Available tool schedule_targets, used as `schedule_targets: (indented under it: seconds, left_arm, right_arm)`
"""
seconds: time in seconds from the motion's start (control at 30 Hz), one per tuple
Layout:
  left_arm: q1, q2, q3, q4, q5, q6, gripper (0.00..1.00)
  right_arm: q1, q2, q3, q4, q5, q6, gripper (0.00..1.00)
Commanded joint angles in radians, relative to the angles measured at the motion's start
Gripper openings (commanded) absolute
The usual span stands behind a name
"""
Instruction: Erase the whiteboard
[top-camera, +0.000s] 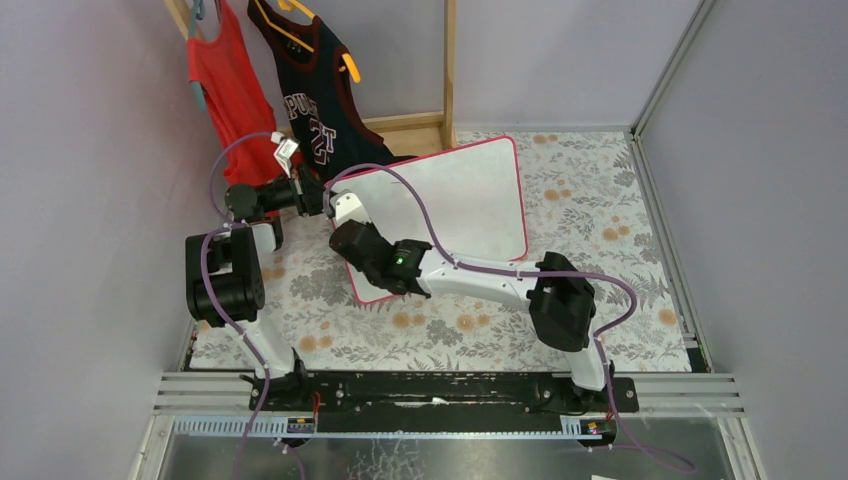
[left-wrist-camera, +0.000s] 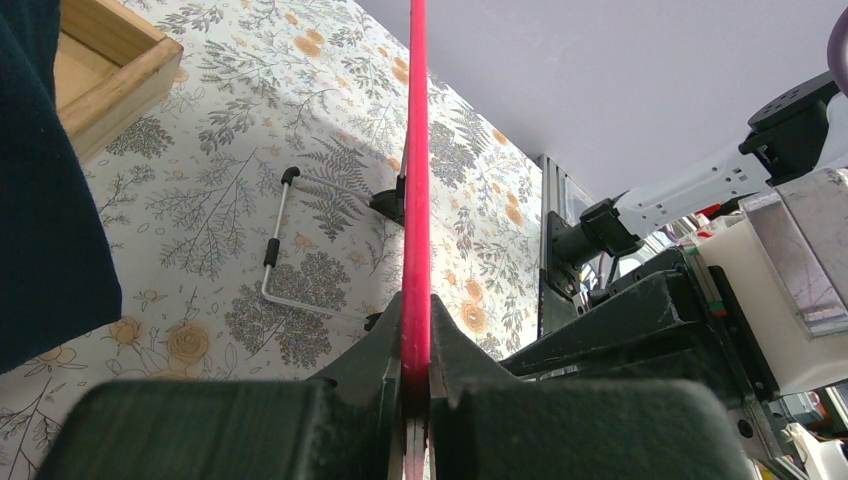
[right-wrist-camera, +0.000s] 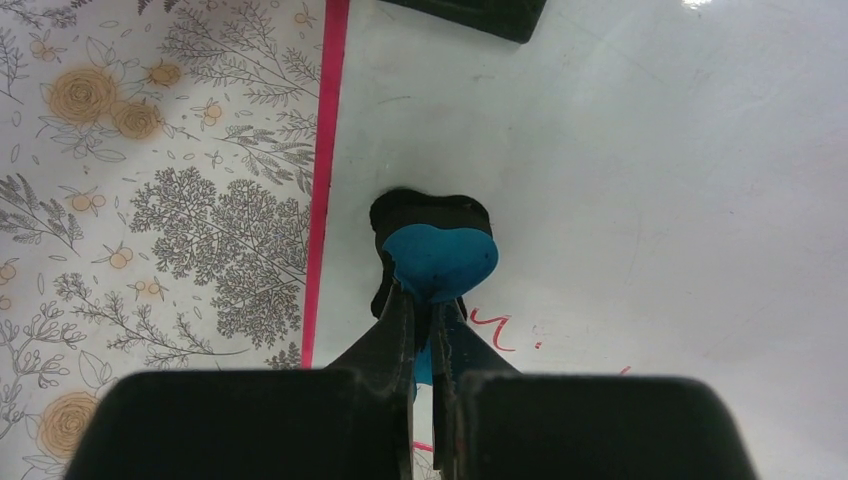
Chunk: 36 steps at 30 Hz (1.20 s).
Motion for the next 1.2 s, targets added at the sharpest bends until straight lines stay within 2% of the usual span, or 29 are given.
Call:
schedule_targets:
  seconds: [0.0, 0.27, 0.4, 0.6, 0.93, 1.17]
  left_arm:
    - [-0.022, -0.036, -0.008, 0.074, 0.083, -0.047, 0.00]
    - [-0.022, -0.039, -0.008, 0.074, 0.083, -0.047, 0.00]
    - [-0.021, -0.034, -0.008, 0.075, 0.082, -0.045, 0.00]
    - [-0.022, -0.038, -0.005, 0.075, 0.082, -0.048, 0.00]
    - [-0.023, -0.041, -0.006, 0.075, 0.082, -0.051, 0.00]
    - [-0.022, -0.039, -0.006, 0.076, 0.084, -0.051, 0.00]
  right_arm:
    - [-0.022, -0.054, -0.030, 0.009, 0.053, -0.010, 0.00]
    - [-0.147, -0.279, -0.351, 0.068, 0.081, 0.045, 0.00]
    - [-0.165, -0.347, -0.422, 0.077, 0.087, 0.047, 0.00]
    - [-0.128, -0.286, -0.369, 0.085, 0.021, 0.072, 0.00]
    - [0.016, -0.055, -0.121, 0.072, -0.028, 0.067, 0.00]
    - [0.034, -0.038, -0.093, 0.077, -0.017, 0.067, 0.00]
